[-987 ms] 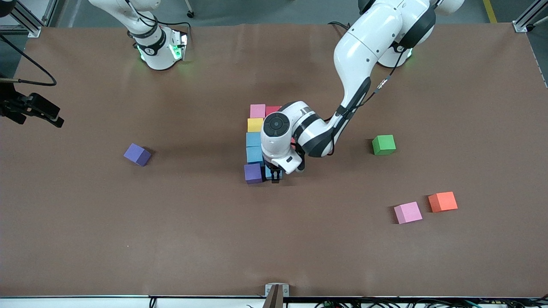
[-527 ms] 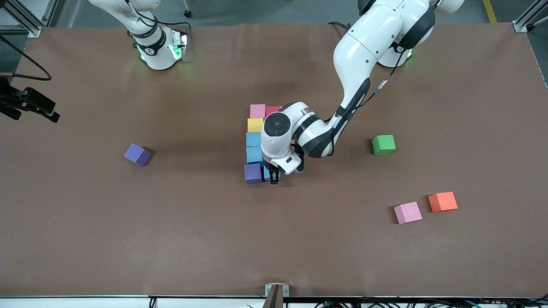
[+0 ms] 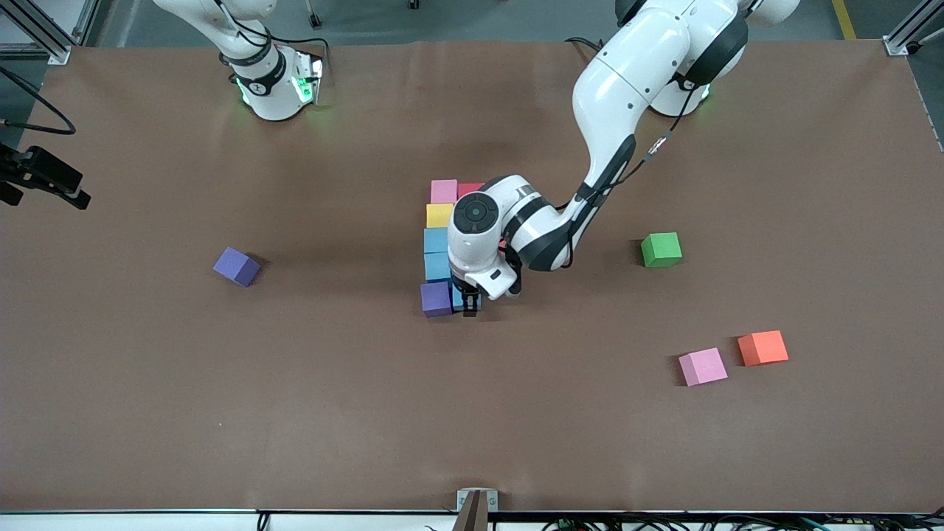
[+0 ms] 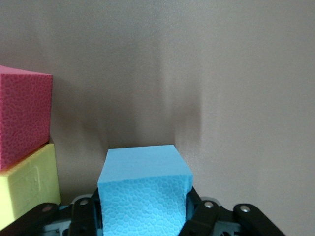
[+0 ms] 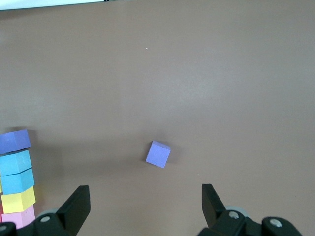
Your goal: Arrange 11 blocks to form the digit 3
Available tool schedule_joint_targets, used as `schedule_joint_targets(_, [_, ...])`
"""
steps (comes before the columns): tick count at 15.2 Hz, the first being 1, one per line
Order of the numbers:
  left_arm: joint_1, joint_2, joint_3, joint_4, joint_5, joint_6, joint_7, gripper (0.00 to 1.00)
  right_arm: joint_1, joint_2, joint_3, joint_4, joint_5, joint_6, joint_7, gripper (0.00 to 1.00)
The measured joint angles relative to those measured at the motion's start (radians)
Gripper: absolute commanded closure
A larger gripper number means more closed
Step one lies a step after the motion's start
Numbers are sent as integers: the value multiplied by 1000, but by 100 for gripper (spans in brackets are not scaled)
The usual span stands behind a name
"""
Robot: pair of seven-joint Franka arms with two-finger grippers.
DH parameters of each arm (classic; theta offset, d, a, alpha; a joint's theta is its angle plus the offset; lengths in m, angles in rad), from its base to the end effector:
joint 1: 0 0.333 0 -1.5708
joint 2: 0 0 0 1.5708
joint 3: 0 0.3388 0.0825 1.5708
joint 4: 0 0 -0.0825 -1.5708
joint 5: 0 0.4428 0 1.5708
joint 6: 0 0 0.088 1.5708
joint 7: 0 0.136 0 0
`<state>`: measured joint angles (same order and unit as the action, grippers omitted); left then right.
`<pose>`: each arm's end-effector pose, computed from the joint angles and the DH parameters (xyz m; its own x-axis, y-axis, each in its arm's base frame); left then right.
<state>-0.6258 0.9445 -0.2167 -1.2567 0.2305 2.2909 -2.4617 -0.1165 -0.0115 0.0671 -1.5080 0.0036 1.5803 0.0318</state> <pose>0.5916 -0.5851 0.1541 0.0002 0.9969 -0.0782 0.9967 0.0062 0.0807 0.6124 -0.0295 0.6597 0.9932 -0.0809 0.0835 -0.0807 -0.9967 -0.0055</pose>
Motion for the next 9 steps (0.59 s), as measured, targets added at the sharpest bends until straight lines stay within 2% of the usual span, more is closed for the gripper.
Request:
schedule_joint_targets(4, [0,3,0,0,0,3,0,76,-3,0,-1,8,0,0,0,0])
schedule_joint_targets(5, [0,4,0,0,0,3,0,70,-3,0,-1,8,0,0,0,0])
schedule_joint_targets(7, [-1,5,0,0,0,4,0,49,-3,0,-1,8,0,0,0,0])
schedule_joint_targets(9, [-1,5,0,0,0,5,0,24,-3,1,0,8,0,0,0,0])
